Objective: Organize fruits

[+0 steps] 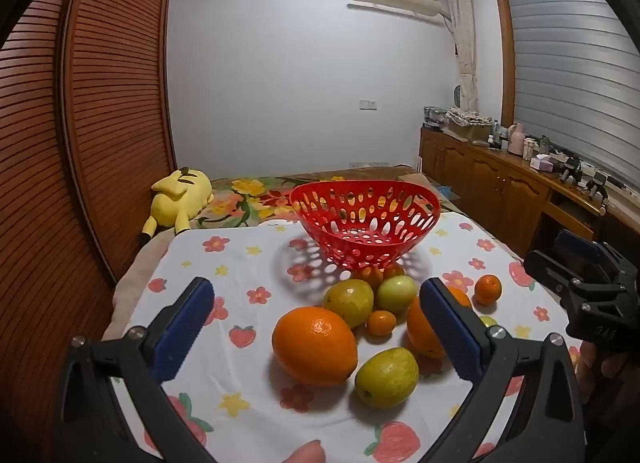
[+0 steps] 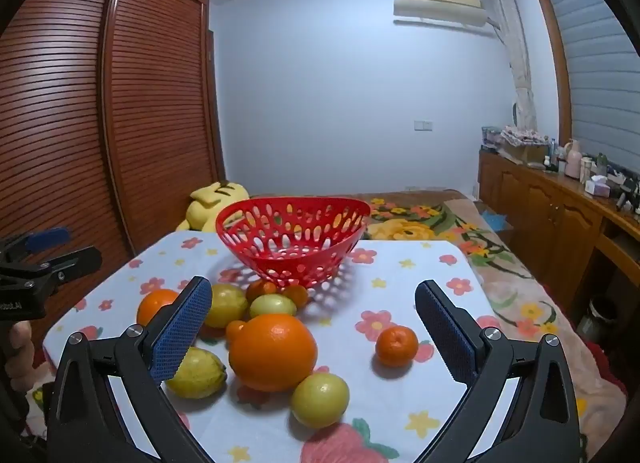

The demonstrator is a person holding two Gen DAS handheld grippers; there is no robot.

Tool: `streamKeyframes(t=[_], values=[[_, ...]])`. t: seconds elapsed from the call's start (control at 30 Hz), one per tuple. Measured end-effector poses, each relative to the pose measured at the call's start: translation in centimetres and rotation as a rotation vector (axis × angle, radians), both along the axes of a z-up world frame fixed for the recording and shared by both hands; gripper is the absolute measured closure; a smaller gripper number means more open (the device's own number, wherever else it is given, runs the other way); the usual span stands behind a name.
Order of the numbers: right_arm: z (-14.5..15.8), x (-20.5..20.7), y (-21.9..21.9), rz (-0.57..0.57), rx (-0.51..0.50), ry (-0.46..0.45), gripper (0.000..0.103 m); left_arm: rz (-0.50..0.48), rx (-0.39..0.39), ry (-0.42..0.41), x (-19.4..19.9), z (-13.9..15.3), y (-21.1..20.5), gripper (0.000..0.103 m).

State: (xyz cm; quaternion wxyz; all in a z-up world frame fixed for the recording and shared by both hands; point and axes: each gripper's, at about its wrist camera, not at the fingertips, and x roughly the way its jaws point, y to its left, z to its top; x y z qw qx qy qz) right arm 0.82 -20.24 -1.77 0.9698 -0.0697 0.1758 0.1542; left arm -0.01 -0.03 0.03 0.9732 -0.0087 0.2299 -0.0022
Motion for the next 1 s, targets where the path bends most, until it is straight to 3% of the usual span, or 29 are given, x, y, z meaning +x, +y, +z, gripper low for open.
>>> streamKeyframes(t=[1.0], values=[[0.1,-0.4,0.5,0.002,0.008,0.005,0.000,-0.001,0.007,-0.025,-1.3,0.8,0.0,0.000]])
